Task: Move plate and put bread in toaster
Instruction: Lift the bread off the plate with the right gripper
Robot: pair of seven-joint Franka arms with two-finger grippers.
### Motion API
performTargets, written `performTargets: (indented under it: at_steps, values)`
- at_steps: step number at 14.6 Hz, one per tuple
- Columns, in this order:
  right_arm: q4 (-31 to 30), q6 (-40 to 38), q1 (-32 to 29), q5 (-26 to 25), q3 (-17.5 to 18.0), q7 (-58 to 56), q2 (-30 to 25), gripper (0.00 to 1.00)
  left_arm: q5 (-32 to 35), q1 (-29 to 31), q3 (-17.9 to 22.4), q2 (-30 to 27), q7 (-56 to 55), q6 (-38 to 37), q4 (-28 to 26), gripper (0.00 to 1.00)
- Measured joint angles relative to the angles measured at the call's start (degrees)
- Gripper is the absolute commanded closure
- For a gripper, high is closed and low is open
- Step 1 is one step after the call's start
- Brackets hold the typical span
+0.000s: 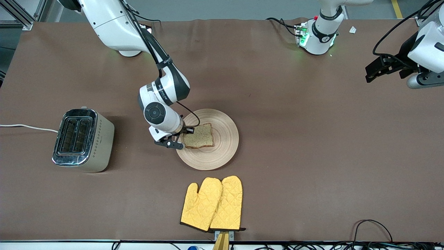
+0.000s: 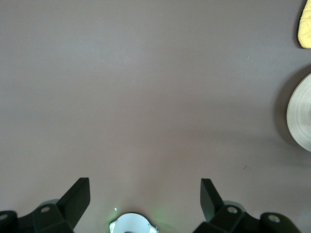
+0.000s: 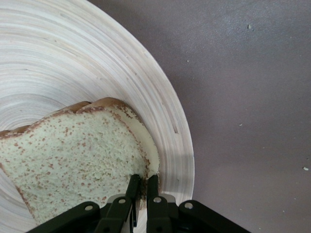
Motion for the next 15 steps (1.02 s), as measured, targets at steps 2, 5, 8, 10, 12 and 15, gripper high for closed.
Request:
performTargets:
  at_steps: [2, 5, 8, 10, 12, 15]
  values:
    - [0.0, 0.0, 0.0, 0.0, 0.0, -0.2, 0.1, 0.99, 0.0, -0.5, 0.6, -1.5, 0.0, 0.9, -2.1, 0.0]
    - [0.2, -0.3, 0.0, 0.0, 0.0, -0.3, 0.1, 0.99, 0.0, -0.5, 0.6, -3.3, 0.0, 2.5, -4.8, 0.0]
    - [3.2, -6.6, 0.1, 0.0, 0.1, -0.2, 0.2, 0.99, 0.0, -0.5, 0.6, -3.6, 0.0, 2.7, -5.2, 0.0]
    - [7.2, -13.3, 0.3, -1.9, 0.0, 0.5, 0.1, 0.99, 0.0, -0.5, 0.6, -3.6, 0.0, 2.9, -5.3, 0.0]
    - [11.4, -20.2, 0.8, -7.4, 0.0, 3.5, -0.2, 0.99, 0.0, -0.6, 0.6, -3.6, 0.0, 3.0, -5.4, 0.0]
    - [17.4, -30.5, 1.3, -13.9, 0.0, 5.2, -0.7, 0.99, 0.0, -0.6, 0.6, -3.5, 0.0, 3.2, -5.4, 0.0]
